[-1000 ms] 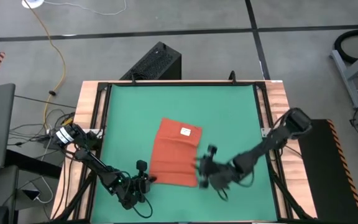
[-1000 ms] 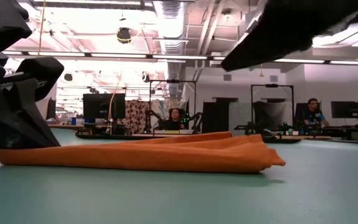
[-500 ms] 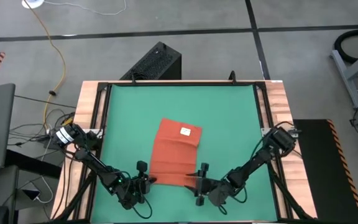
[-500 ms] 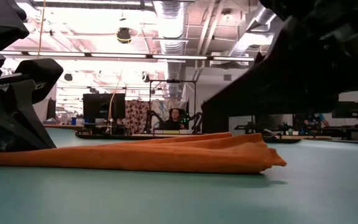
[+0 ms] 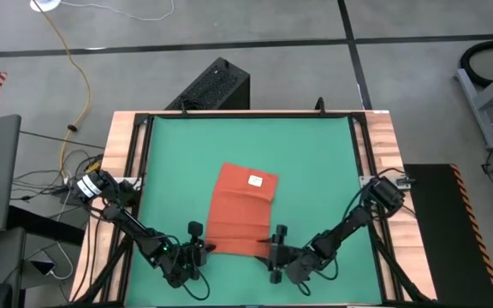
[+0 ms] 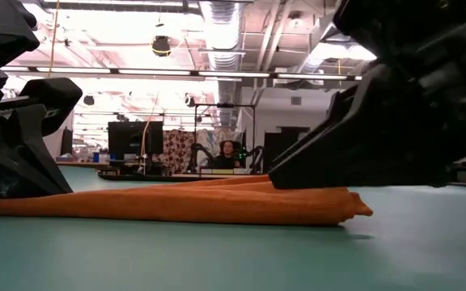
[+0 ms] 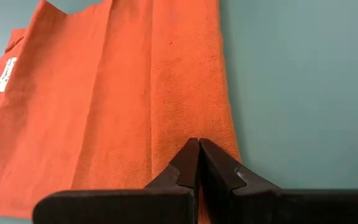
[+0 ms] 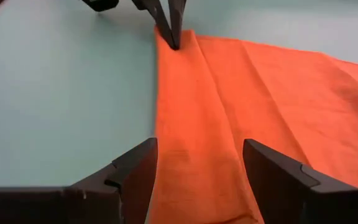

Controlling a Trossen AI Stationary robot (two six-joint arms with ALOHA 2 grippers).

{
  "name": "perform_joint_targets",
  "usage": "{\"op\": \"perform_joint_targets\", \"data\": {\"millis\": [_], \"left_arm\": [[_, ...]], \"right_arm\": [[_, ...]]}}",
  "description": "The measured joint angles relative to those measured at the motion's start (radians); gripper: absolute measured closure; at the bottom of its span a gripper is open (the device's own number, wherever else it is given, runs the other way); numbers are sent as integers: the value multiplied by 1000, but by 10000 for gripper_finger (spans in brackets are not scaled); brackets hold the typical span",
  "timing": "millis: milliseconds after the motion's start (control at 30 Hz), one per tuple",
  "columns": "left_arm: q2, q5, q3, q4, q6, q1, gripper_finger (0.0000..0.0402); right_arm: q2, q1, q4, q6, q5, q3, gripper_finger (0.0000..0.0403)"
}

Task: Roll towel
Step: Roll the orange towel

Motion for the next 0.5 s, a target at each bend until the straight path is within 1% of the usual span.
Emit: {"op": "perform_joint_targets", "data": {"millis": [300, 367, 433, 500], "left_arm": [[0, 1, 0, 0, 0, 0, 401], [0, 2, 0, 0, -1, 0, 401], [0, 2, 0, 0, -1, 0, 401], [0, 2, 0, 0, -1, 0, 401]], "right_arm": [[1, -2, -26, 22, -21, 0, 143], [0, 2, 11, 3, -5, 0, 143], [-2, 8, 82, -57, 23, 0, 143], [-5, 15, 113, -99, 35, 8, 143]]}}
